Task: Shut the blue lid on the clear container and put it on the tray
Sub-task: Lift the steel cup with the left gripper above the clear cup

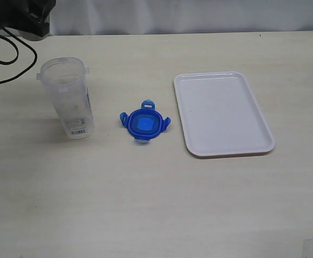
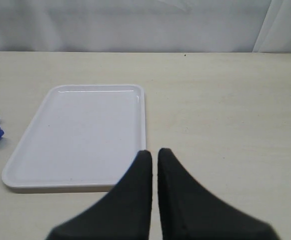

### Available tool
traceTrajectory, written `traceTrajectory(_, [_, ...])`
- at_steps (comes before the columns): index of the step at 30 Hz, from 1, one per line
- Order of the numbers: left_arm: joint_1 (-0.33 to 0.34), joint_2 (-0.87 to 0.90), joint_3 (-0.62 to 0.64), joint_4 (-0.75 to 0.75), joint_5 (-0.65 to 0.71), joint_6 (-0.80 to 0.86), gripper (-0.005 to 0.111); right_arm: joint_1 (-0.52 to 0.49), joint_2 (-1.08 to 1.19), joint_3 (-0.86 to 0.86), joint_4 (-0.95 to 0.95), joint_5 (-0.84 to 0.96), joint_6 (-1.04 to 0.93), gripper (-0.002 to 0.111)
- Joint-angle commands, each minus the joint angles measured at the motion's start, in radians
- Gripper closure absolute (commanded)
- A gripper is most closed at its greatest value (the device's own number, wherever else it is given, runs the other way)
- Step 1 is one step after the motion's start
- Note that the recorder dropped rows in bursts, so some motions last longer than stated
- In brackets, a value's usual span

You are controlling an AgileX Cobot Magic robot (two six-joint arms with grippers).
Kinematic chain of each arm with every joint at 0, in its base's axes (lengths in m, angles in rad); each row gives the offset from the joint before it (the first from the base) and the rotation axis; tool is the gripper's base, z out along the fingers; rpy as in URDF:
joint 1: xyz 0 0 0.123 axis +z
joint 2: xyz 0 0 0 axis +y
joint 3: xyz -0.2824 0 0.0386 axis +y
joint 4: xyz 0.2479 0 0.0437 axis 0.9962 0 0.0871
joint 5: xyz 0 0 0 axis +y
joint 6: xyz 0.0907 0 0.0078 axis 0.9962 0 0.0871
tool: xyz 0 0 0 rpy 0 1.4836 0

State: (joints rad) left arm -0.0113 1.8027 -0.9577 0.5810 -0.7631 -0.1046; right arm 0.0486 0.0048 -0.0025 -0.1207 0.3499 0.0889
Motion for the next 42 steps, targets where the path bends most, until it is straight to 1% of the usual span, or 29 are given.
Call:
traceTrajectory(1, [-0.001,-0.019,-0.016,0.061,-0.088,0.004,0.107,0.001,-0.005,0.002,0.003,-0.004,-0.006,0.104])
traceTrajectory(4, [0.007,-0.019,-0.016,0.098,-0.088,0.004,0.107,0.001,-0.005,0.002,0.003,-0.004,-0.006,0.104])
traceTrajectory(8, [0.021,-0.019,-0.016,0.101,-0.093,0.004,0.107,0.001,-0.005,0.002,0.003,-0.004,-0.006,0.104])
traceTrajectory(12, [0.055,-0.019,-0.014,0.179,-0.154,-0.012,0.107,0.001,-0.005,0.002,0.003,-0.004,-0.006,0.104])
traceTrajectory(14, [0.066,-0.019,-0.014,0.19,-0.164,-0.035,0.107,0.001,-0.005,0.002,0.003,-0.004,-0.006,0.104])
traceTrajectory(18, [0.069,-0.019,-0.014,0.196,-0.164,-0.053,0.107,0.001,-0.005,0.002,0.003,-0.004,-0.006,0.104])
traceTrajectory(20, [0.069,-0.019,-0.014,0.226,-0.172,-0.053,0.107,0.001,-0.005,0.002,0.003,-0.004,-0.006,0.104])
traceTrajectory(28, [0.073,-0.017,-0.014,0.276,-0.17,-0.017,0.107,0.001,-0.005,0.002,0.003,-0.004,-0.006,0.104])
traceTrajectory(33, [0.098,-0.017,-0.014,0.286,-0.168,-0.023,0.107,0.001,-0.005,0.002,0.003,-0.004,-0.006,0.104])
traceTrajectory(39, [0.106,-0.017,-0.014,0.404,-0.171,-0.025,0.107,0.001,-0.005,0.002,0.003,-0.004,-0.006,0.104])
traceTrajectory(42, [0.106,-0.017,-0.014,0.411,-0.169,-0.025,0.107,0.001,-0.005,0.002,0.003,-0.004,-0.006,0.104])
